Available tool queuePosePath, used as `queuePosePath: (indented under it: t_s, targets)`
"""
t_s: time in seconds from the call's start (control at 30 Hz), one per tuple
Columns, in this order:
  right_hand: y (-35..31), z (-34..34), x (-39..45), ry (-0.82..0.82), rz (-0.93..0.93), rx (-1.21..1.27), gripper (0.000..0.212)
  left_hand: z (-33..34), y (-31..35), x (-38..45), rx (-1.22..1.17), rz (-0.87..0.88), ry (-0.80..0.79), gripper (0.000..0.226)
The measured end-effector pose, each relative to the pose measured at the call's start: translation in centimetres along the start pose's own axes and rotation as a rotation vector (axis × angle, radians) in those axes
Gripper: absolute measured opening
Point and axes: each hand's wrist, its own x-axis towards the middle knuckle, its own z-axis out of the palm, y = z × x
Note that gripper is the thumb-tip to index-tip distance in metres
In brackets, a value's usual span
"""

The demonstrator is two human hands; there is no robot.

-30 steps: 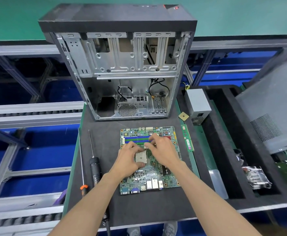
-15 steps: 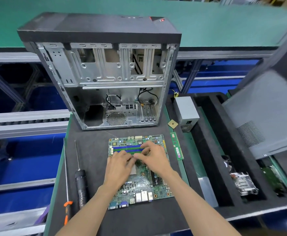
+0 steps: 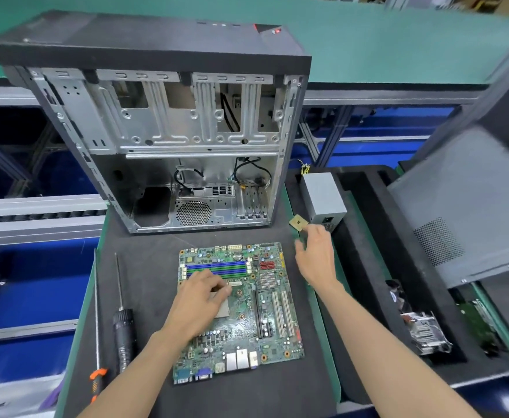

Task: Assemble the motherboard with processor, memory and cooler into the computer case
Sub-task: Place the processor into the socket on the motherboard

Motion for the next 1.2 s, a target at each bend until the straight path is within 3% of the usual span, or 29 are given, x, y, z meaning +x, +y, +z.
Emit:
queuePosePath:
  t_s: [0.37,0.7,0.77,0.87,1.07,1.2]
  targets:
    - [-0.7,0.6,4.8,-0.171,-0.095,-0.501,0.041,-0.4,0.0,-0.1,-0.088,-0.014,-0.031,0.017]
    - [-2.2,0.9,4.9,-0.118,-0.135,-0.77,0.041,-0.9,0.0,-0.3,-0.073,-0.028,-0.068,0.017]
    - [-2.5,0.1,3.9,-0.055,-0.111,-0.64,0.039,-0.9,0.2,-0.4,-0.063,-0.029,-0.058,0.017]
    - [-3.2,-1.7,0.7,-0.039,0.0,-0.066,0.038,-1.0,0.4,-0.6,-0.063,-0.034,-0.038,0.016]
    - [-5.4,-2.5,-9.8,-0.502,0.341,0.939,0.036,-1.5,0.8,-0.8,0.036,-0.007,0.027,0.023]
    - [-6.3,-1.0,-12.1,-0.649,0.547,1.309,0.047,-2.1,1.3,-1.1,0.145,0.007,0.095,0.025]
